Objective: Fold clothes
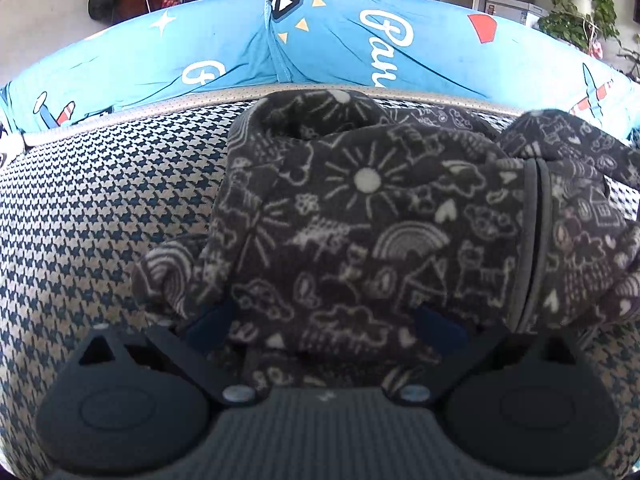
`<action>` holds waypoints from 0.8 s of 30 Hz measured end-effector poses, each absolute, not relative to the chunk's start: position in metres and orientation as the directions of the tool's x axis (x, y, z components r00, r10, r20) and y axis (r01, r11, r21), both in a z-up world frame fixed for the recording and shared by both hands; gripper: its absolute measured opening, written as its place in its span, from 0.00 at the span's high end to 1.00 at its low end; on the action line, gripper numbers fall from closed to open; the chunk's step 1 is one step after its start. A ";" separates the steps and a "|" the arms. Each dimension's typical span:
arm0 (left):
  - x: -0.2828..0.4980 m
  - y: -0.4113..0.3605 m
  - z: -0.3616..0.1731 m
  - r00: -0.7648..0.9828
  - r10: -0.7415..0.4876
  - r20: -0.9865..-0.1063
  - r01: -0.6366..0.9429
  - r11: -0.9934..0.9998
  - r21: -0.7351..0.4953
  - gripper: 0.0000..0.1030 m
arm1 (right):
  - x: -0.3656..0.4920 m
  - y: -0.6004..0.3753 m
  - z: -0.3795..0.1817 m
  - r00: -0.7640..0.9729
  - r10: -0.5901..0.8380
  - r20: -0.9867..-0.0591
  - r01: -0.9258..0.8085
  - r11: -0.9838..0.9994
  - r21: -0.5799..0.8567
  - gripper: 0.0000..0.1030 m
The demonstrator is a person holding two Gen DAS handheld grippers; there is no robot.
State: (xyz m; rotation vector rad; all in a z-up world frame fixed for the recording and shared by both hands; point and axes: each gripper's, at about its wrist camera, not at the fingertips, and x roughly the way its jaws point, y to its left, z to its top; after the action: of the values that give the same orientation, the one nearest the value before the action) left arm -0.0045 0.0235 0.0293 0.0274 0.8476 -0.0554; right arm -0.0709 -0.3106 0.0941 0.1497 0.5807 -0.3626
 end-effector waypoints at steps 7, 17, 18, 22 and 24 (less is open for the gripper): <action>-0.012 0.022 0.026 0.654 -0.031 -0.756 0.056 0.998 0.007 0.00 | -0.095 -0.313 0.098 0.832 -0.180 -0.526 0.302 0.940 0.157 0.34; -0.018 0.025 0.022 0.633 -0.031 -0.773 0.030 0.999 -0.015 0.00 | -0.054 -0.309 0.092 0.831 -0.112 -0.546 0.235 0.959 0.161 0.32; -0.018 0.026 0.022 0.633 -0.031 -0.773 0.029 0.999 -0.016 0.00 | -0.048 -0.308 0.090 0.829 -0.093 -0.551 0.215 0.963 0.161 0.31; -0.021 0.027 0.022 0.632 -0.033 -0.774 0.027 0.999 -0.020 0.00 | -0.027 -0.296 0.083 0.820 -0.032 -0.572 0.128 0.983 0.128 0.28; -0.022 0.028 0.022 0.632 -0.033 -0.774 0.025 0.999 -0.022 0.00 | -0.018 -0.287 0.077 0.813 -0.018 -0.582 0.082 0.993 0.084 0.27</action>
State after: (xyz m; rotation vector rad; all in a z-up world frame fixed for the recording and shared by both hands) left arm -0.0224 0.0281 0.0219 -0.0099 0.8863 -0.0334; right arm -0.0181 -0.2870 0.0774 0.1070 0.6198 -0.0535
